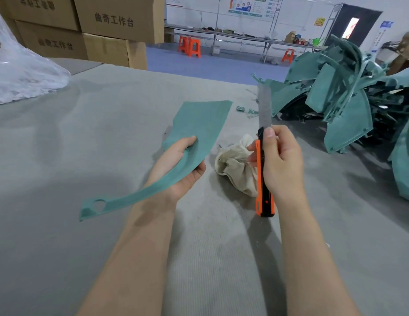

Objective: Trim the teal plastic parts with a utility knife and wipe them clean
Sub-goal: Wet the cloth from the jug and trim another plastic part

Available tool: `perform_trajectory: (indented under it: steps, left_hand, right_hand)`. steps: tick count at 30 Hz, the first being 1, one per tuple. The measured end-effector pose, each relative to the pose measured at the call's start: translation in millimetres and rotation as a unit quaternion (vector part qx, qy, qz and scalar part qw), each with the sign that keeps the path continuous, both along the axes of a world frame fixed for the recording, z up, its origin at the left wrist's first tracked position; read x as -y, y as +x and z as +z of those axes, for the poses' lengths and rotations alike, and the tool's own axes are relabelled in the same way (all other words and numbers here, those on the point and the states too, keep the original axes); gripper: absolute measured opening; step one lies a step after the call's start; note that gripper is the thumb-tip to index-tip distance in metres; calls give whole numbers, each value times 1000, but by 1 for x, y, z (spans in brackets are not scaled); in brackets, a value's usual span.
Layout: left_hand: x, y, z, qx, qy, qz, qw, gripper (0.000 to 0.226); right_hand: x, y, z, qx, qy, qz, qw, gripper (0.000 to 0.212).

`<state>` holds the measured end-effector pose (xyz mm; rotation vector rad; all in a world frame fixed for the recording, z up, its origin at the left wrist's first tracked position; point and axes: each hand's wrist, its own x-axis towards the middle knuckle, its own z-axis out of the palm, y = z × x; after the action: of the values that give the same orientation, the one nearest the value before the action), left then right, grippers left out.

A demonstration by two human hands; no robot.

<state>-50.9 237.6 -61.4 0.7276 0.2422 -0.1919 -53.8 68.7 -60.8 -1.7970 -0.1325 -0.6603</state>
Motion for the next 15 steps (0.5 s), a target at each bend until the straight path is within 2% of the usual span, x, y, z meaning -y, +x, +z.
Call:
perform_trajectory:
  steps: [7,12,15]
  left_hand:
    - [-2,-3,2,0,32,-89,996,8]
    - [-3,-4,3,5,40,-147,988,4]
    - [-4,-4,3,8,43,-160,986,12]
  right_hand:
    - [4,3,-5,3,20,-20,1000,40]
    - [5,4,-6,5,2,-29,1000,45]
    - [4,3,-6,5,-7,-25,1000,46]
